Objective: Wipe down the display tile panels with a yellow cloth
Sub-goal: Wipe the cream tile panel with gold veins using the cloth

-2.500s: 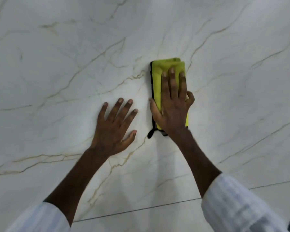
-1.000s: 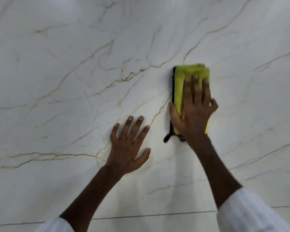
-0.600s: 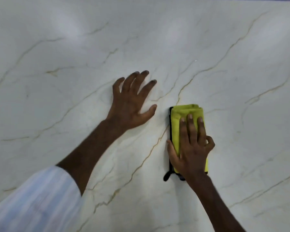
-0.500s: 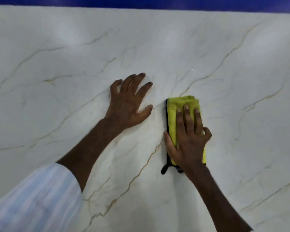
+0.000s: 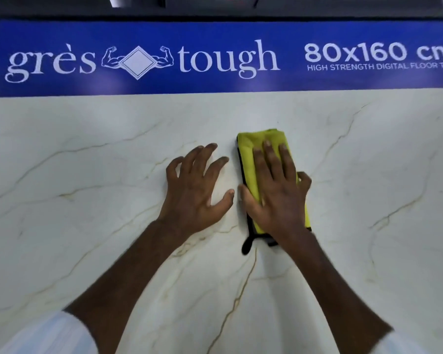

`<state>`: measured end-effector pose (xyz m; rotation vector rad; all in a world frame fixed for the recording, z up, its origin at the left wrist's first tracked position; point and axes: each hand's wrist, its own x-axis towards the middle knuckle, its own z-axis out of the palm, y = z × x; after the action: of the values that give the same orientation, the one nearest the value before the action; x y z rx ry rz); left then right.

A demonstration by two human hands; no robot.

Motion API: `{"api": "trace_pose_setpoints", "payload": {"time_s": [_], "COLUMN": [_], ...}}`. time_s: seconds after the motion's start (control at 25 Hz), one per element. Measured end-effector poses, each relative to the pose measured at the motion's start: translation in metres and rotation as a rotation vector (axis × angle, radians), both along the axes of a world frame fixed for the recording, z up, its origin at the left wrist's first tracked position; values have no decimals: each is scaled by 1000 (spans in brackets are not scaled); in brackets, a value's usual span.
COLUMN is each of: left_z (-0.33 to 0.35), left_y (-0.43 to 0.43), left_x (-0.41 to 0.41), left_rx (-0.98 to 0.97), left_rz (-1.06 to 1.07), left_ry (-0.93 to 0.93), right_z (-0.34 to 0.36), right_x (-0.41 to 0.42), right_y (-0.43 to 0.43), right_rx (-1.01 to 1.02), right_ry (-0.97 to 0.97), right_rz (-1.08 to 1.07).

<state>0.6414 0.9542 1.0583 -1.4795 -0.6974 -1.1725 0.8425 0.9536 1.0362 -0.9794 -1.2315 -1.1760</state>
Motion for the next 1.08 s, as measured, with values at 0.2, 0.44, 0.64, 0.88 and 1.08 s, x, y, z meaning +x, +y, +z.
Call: {"api": "trace_pose_setpoints", "payload": {"time_s": [0.2,0.44,0.64,0.88,1.08], "left_z": [-12,-9,-9,-25,-116], "left_y": [23,24,23,7,-3], "left_x": [13,9,12,23,47], "left_rx": [18,29,-9,-41,-76], "left_rz": [69,39,108,48,-59], "left_ry": [16,34,12,-2,101], "right_z": [111,147,-30,100,32], "right_x": [4,67,69,67,73], "right_y": [-3,-4,-4,-11,-6], "right_rx": [-52,-65,-11,-90,1], "right_ry": [-20,68,-1,-43,-40], "right_rz": [-12,-50,-79,-84,-65]}}
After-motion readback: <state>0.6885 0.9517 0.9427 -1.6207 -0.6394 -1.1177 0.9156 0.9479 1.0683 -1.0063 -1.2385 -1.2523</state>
